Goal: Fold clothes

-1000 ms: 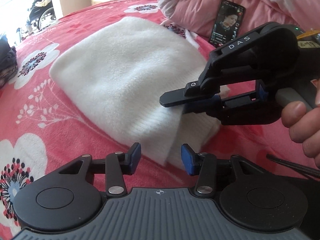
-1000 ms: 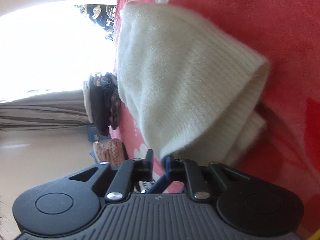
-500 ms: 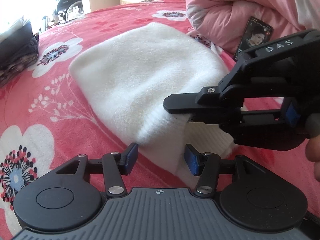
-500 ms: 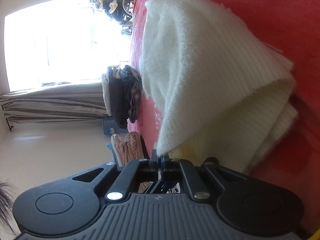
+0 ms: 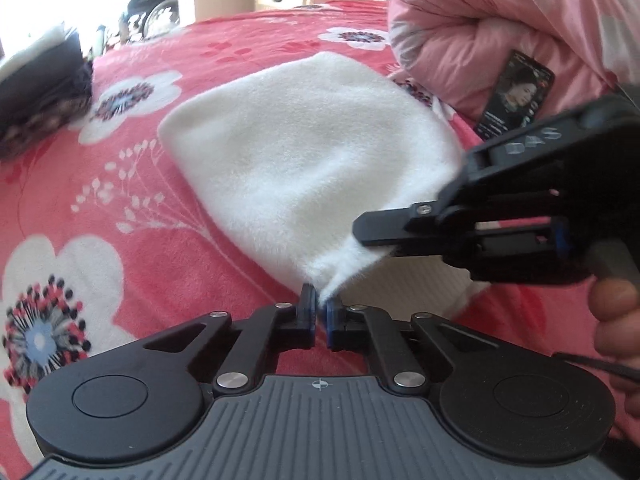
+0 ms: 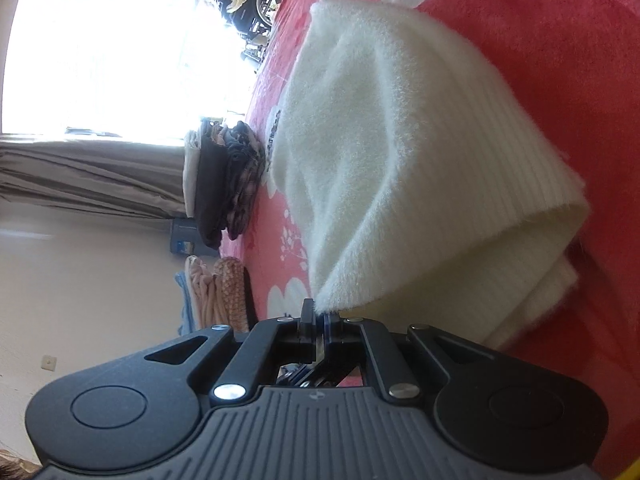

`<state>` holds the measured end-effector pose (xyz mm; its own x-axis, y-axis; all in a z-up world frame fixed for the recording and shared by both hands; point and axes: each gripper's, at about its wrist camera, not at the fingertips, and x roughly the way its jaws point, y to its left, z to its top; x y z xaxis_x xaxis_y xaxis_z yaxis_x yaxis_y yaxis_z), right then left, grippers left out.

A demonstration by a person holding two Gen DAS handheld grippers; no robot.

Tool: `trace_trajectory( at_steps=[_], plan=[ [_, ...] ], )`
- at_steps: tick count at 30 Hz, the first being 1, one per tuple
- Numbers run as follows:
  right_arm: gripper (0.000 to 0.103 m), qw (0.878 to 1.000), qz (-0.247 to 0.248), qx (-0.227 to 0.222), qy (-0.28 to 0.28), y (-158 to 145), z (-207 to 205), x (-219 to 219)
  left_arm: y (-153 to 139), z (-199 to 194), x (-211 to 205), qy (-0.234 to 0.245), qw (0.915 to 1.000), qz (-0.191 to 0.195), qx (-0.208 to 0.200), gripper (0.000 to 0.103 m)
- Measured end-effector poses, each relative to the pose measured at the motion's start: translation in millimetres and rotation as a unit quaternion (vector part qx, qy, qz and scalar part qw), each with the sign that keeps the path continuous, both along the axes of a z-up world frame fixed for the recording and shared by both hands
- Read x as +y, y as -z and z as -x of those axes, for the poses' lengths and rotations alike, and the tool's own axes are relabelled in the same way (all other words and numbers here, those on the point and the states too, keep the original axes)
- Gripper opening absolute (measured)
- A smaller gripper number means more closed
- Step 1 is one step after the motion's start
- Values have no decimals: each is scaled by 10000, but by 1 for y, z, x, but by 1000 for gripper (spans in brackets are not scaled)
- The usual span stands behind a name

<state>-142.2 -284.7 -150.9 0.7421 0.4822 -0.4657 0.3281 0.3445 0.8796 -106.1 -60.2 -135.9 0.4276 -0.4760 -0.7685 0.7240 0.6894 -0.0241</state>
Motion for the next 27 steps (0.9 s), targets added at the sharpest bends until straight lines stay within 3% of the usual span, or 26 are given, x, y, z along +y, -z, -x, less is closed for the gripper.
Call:
trace_trajectory(
  at_steps=[3, 6, 10, 14, 17, 19, 22, 25, 27],
  plan=[
    [4, 9964, 789, 111, -291, -11, -6, 9, 1, 12, -3, 619, 9969, -261, -412, 2],
    [3, 9836, 1622, 111, -778, -33, -6, 16, -1, 17, 0, 1119, 9921, -324, -469, 2],
    [3, 9739, 1826, 737, -1125, -26, 3, 12, 1, 16, 2, 1395, 9893, -336, -250, 1],
    [3, 9710, 2039, 381, -1192, -56, 7, 11, 1, 17, 2, 1697, 9852, -216, -79, 1],
    [3, 9673, 2036, 928, -1194, -36, 13, 5, 6, 18, -1, 1893, 9816, -120, 224, 0],
    [3, 9722, 1904, 812, -1094, -43, 8, 6, 0, 17, -2, 1959, 9804, -24, 197, 0],
    [2, 9699, 2110, 319, -1175, -70, 3, 8, 0, 8, -5, 1910, 9805, 106, 446, 0],
    [2, 9635, 2179, 901, -1269, -49, 16, 8, 6, 11, -8, 1988, 9786, 30, 536, 0],
    [2, 9673, 2014, 1028, -1149, -46, 23, 1, 0, 4, -7, 1967, 9774, 177, 757, 0]
  ],
)
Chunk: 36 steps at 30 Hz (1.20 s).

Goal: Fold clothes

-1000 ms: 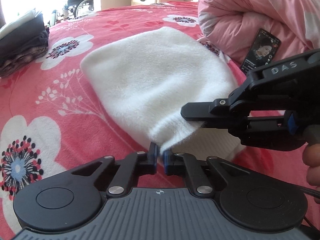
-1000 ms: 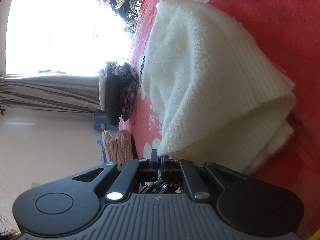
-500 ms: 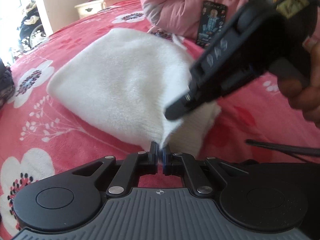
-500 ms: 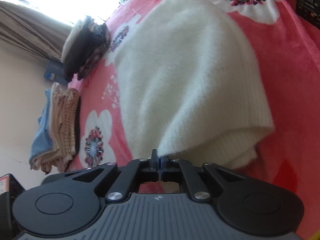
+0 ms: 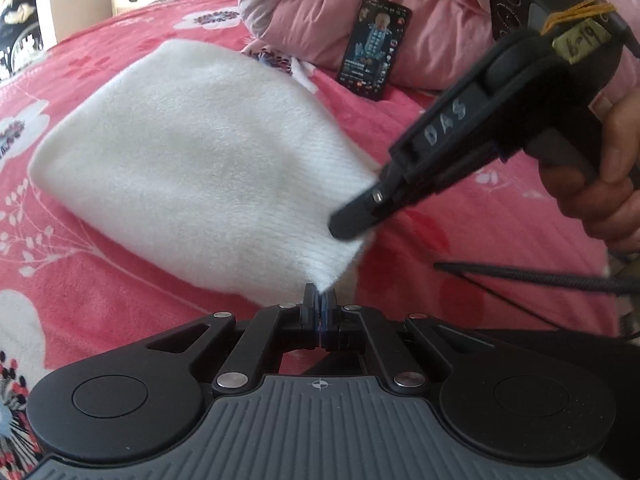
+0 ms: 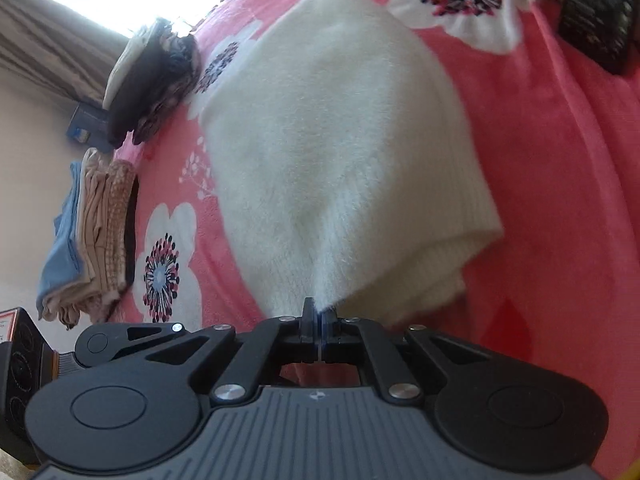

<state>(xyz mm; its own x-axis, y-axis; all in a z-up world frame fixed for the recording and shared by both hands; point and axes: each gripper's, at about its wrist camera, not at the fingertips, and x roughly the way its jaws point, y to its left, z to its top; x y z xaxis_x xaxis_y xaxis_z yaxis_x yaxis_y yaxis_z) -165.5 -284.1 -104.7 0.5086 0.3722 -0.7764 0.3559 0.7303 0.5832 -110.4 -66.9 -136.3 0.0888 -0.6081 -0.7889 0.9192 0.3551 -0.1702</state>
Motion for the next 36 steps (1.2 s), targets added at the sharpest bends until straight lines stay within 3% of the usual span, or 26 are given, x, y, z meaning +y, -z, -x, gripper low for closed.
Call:
trace_trajectory(
  at_steps=[5, 7, 9, 11, 13, 16, 18, 21, 23, 26, 30, 33, 36],
  plan=[
    [2, 9972, 259, -632, -313, -38, -16, 4, -1, -4, -2, 255, 9995, -21, 166, 0],
    [2, 9996, 242, 4, -170, -9, -2, 0, 6, -2, -3, 328, 9989, -102, 309, 0],
    [2, 9997, 98, 223, -38, 1, 3, -1, 5, -7, -5, 267, 9983, -47, 507, 0],
    [2, 9993, 245, -233, -178, -23, -9, 0, -8, -14, -6, 341, 9980, 195, 488, 0],
    [2, 9975, 359, -542, -294, -42, -12, 0, -6, -10, -8, 506, 9977, 164, 420, 0],
    [2, 9985, 430, 208, -271, -5, 6, 3, 10, -11, -12, 394, 9966, -113, 715, 0],
    [2, 9989, 117, 444, -38, 7, 10, -3, 6, -15, -14, 398, 9962, -62, 775, 0],
    [2, 9978, 492, -340, -299, -38, -8, -1, -4, -17, -20, 617, 9959, 40, 653, 0],
    [2, 9981, 478, -209, -336, -32, -4, -1, 13, -16, -27, 648, 9948, -268, 741, 0],
    [2, 9974, 430, 499, -275, 22, 11, -2, 34, -24, -32, 366, 9916, -489, 1142, 0],
    [4, 9976, 537, 234, -368, 20, 6, -7, 21, -30, -21, 377, 9887, -246, 1427, 7],
    [10, 9940, 755, 657, -449, 25, 22, -12, 13, -34, -5, 239, 9880, -48, 1528, 13],
    [10, 9952, 699, 676, -114, 16, 46, -35, 4, -44, 2, -207, 9859, 275, 1636, 13]
  ],
)
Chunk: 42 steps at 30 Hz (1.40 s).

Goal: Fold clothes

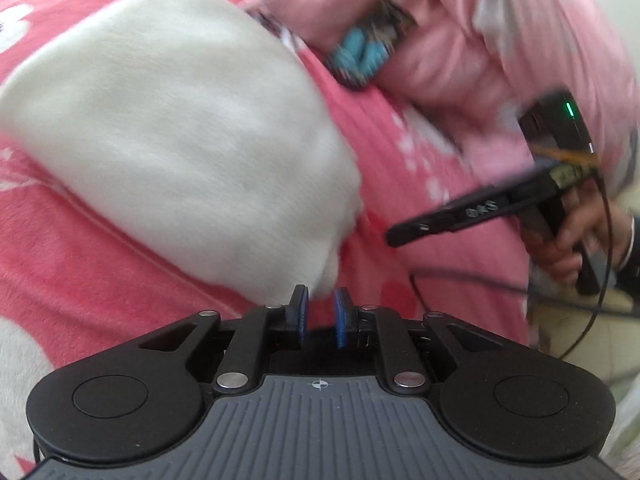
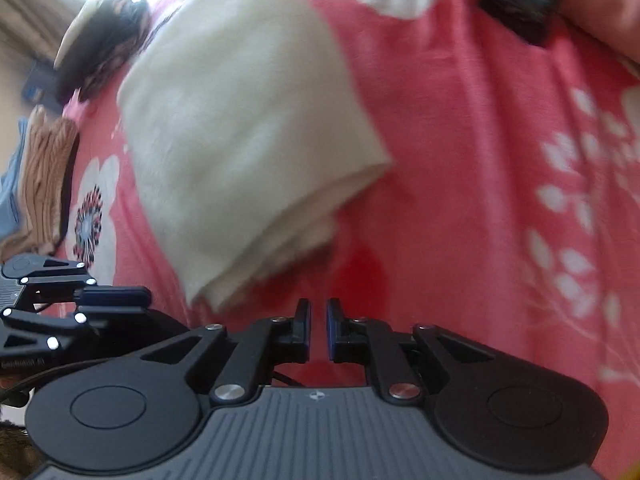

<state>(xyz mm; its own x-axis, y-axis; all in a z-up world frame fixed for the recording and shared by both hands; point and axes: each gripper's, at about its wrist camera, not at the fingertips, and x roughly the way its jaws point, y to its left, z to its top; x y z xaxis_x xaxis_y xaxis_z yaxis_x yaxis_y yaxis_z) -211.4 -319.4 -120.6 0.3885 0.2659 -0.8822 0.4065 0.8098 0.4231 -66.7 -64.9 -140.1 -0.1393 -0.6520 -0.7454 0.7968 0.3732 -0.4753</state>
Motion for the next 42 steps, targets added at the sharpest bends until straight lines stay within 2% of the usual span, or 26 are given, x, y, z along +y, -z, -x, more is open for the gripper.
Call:
trace_trajectory(
  at_steps=[2, 4, 6, 7, 9, 10, 11, 12, 13, 17, 21, 25, 26, 29, 30, 32, 34, 37, 39, 42],
  plan=[
    [15, 9990, 33, -342, 299, -11, 2, -19, -1, -4, -2, -312, 9995, 85, -14, 14],
    [31, 9955, 105, -747, 573, -15, -8, -37, 4, -5, -12, -511, 9986, 61, -153, 14],
    [45, 9915, 114, -1073, 731, -12, -22, -53, 10, -2, -19, -552, 9981, -151, -209, 14],
    [48, 9901, 88, -1182, 756, -8, -30, -60, 13, -1, -22, -567, 9979, -213, -221, 14],
    [55, 9918, -46, -1114, 626, 5, -42, -64, 18, 1, -28, -597, 9974, -330, -241, 14],
    [55, 9928, -115, -1060, 545, 12, -46, -64, 18, 1, -28, -626, 9974, -320, -181, 14],
    [49, 9937, -184, -1006, 463, 18, -51, -64, 18, 0, -27, -654, 9973, -311, -121, 14],
    [14, 9943, -230, -966, 386, 22, -54, -63, 19, -1, -27, -681, 9972, -301, -61, 14],
    [9, 9946, -148, -970, 323, 19, -54, -60, 19, -1, -25, -698, 9971, -288, -13, 14],
    [8, 9953, 637, -736, 7, 16, -48, -47, 23, 2, -24, -700, 9972, -266, -18, 14],
    [9, 9896, 1224, -617, -438, 15, -58, -34, 21, 2, -19, -735, 9971, -197, 94, 14],
    [13, 9736, 2109, -701, -521, -22, -60, -30, 10, 2, 9, -867, 9959, 29, 265, 18],
    [13, 9710, 2183, -822, -519, -32, -60, -30, 8, 0, 18, -938, 9950, 103, 331, 19],
    [14, 9671, 2108, -1247, -692, -53, -73, -22, 5, -13, 44, -1487, 9875, 273, 440, 21],
    [14, 9651, 2045, -1405, -834, -55, -82, -16, 7, -21, 52, -1782, 9822, 301, 508, 23],
    [19, 9599, 1916, -1709, -1126, -59, -98, -2, 12, -39, 66, -2396, 9678, 324, 700, 23],
    [21, 9541, 1800, -1859, -1510, -57, -107, 17, 19, -58, 79, -2882, 9513, 534, 953, 24],
    [25, 9443, 1691, -1864, -2118, -51, -105, 49, 37, -83, 83, -3129, 9343, 807, 1508, 30],
    [31, 9358, 1943, -1770, -2349, -51, -97, 67, 45, -93, 79, -3099, 9328, 785, 1664, 32],
    [33, 9409, 1888, -1710, -2231, -54, -90, 73, 54, -100, 73, -2969, 9316, 985, 1851, 37]
  ],
)
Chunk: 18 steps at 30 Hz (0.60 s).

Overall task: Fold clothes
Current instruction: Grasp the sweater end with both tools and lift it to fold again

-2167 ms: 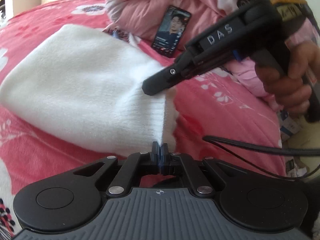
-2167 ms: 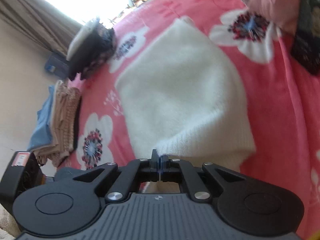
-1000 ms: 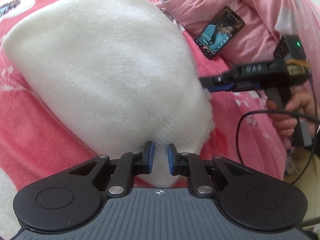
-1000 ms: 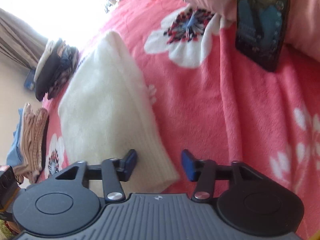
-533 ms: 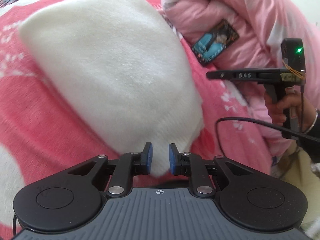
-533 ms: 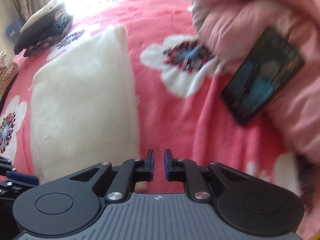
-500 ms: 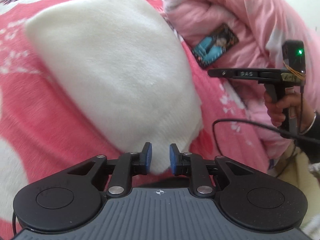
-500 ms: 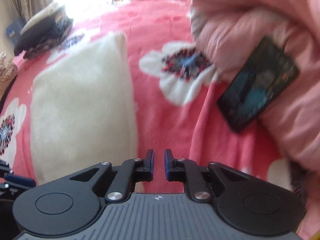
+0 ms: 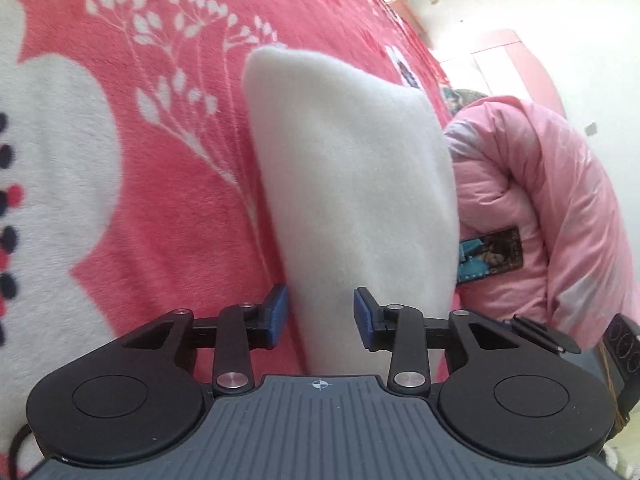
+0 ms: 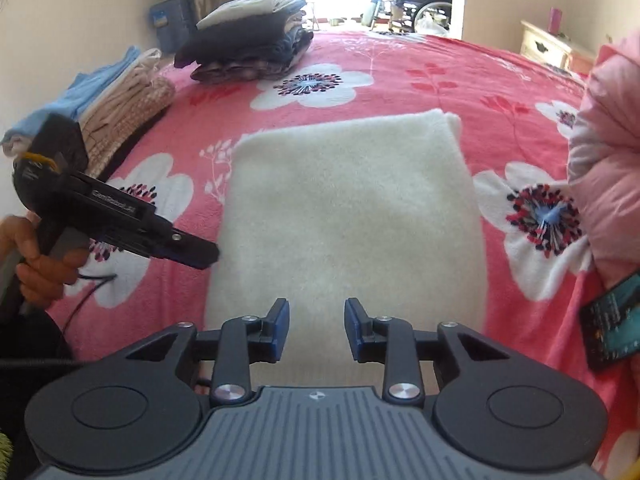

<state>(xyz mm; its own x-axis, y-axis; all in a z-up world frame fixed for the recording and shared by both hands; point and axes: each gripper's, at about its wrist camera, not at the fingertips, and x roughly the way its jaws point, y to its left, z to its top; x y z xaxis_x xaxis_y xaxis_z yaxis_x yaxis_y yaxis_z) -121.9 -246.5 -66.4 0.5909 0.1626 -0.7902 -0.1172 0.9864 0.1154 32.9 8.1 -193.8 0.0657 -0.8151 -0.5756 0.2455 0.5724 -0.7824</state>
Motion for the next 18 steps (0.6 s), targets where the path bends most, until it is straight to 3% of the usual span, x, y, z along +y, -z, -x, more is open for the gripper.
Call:
trace_trajectory(
  at_steps=[2, 4, 6, 8, 10, 12, 16, 18],
  plan=[
    [38, 9998, -30, -82, 199, -4, 2, -4, 3, -1, 1, -52, 9998, 171, 54, 39],
    [51, 9983, -167, -208, 509, -8, 1, -15, 3, -2, 5, -164, 9994, 313, 44, 40],
    [55, 9943, -487, -365, 871, -10, -6, -33, 2, -6, 13, -328, 9983, 473, 40, 41],
    [59, 9880, -883, -530, 1151, -11, -20, -53, 0, -13, 19, -551, 9967, 594, -21, 45],
    [78, 9815, -1257, -687, 1273, -8, -41, -73, 1, -22, 24, -857, 9942, 650, -69, 52],
    [80, 9775, -1458, -741, 1331, -1, -69, -93, 5, -32, 22, -946, 9929, 720, -33, 53],
    [90, 9727, -1807, -603, 1326, 23, -116, -130, 14, -37, 15, -875, 9928, 817, 6, 54],
    [95, 9674, -2199, -306, 1219, 42, -136, -149, 17, -35, 14, -787, 9934, 832, -106, 55]
  ],
)
